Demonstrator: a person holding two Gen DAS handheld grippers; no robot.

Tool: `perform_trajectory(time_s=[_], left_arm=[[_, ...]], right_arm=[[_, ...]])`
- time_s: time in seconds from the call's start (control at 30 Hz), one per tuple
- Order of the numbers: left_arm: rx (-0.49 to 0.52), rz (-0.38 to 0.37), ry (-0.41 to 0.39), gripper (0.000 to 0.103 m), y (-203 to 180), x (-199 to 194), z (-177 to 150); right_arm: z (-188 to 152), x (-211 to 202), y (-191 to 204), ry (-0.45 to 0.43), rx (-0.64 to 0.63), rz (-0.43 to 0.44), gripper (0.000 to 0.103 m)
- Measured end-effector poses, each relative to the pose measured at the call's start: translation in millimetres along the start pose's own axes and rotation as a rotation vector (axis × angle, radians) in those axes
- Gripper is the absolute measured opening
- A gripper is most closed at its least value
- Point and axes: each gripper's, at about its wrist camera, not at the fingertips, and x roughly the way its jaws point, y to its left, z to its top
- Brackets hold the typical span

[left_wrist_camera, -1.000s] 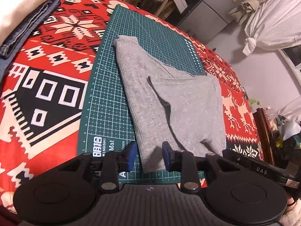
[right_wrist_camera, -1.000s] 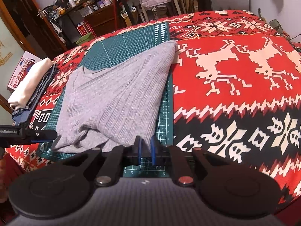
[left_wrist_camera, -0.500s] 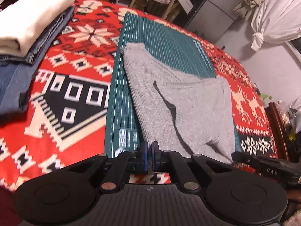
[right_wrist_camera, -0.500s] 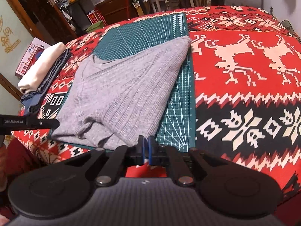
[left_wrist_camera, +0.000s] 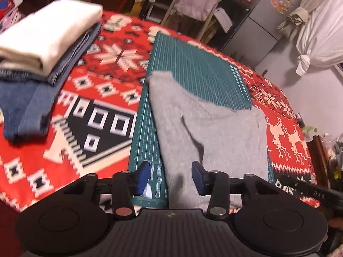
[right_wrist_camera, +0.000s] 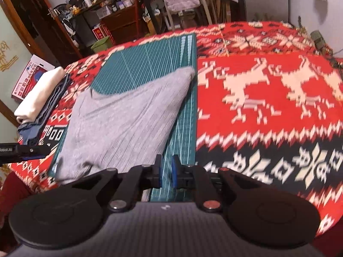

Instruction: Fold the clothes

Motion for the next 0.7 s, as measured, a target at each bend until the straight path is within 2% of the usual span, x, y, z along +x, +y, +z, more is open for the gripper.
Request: perform_trajectory(time_s=[0.13,0.23,0.27,0.4,0.5,0.7], left_arm=[[0.092,-0.017,-0.074,0.042,-22,-1,6],[0.18,-0.066,-0.125,0.033,-45,3,11],[0.198,-0.103,-0.128,0.028,-55,8,15],[0.257,-0.236,-0.099,0.016,-95,41,34],[0.267,-0.244,-0.035,0.007,-124,74,48],[0.236,-0.286,0.052,0.004,-151,124,69]], right_arm=[[10,7,3,-0.029,-0.021,-0.002,0.011],[19,13,6,-0.062,-0.036,-0.011,0.008],[23,15,7,-0.071,-0.04,-0.013,0.008],[43,23,6,-0.115,-0.03,-0.026,0.008],[58,32,-1,-0.139,-0.009,-0.054,0.006],[82,54,-18,-0.137,0.056,-0.055,0.002]])
